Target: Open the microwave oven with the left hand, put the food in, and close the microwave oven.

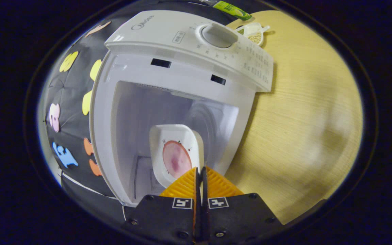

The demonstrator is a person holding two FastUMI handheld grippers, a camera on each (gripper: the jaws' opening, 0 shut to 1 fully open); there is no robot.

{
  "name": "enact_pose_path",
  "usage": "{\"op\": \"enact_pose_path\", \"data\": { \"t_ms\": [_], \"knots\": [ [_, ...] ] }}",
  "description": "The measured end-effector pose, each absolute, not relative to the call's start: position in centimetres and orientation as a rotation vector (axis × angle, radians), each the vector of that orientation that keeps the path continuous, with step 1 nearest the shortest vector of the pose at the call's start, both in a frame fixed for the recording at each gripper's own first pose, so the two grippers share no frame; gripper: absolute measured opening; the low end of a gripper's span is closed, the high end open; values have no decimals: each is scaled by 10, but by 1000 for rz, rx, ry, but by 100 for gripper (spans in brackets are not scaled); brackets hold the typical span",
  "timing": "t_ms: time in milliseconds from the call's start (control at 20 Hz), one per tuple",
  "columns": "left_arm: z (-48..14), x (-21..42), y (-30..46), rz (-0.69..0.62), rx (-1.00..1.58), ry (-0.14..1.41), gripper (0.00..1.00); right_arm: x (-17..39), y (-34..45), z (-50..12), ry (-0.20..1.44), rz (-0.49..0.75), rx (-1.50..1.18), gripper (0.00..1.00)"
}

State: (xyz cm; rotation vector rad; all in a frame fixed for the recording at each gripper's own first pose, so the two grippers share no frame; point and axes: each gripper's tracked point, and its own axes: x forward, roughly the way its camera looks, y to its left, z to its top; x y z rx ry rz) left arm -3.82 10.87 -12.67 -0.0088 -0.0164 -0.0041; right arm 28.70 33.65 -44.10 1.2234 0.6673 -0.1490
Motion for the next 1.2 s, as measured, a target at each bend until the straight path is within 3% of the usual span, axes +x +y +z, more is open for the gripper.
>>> {"op": "enact_pose_path", "data": {
  "t_ms": [150, 200, 750, 900, 950, 1200],
  "knots": [
    [-137, -24, 103, -17, 15, -1, 94, 315, 333, -449, 587, -163, 1188, 0],
    [-140, -20, 102, -25, 10, 9, 95, 321, 331, -454, 581, -175, 1170, 4],
    [-145, -16, 114, -37, -42, 19, 95, 342, 335, -467, 504, -143, 1040, 12],
    [-139, -16, 117, -25, -38, 14, 95, 327, 336, -463, 497, -83, 1004, 24],
    [-134, -18, 116, -29, -39, 2, 95, 322, 339, -460, 503, -54, 990, 16],
    [-119, -29, 115, -43, -52, -12, 94, 268, 328, -424, 507, 46, 847, 99]
  ]
}}
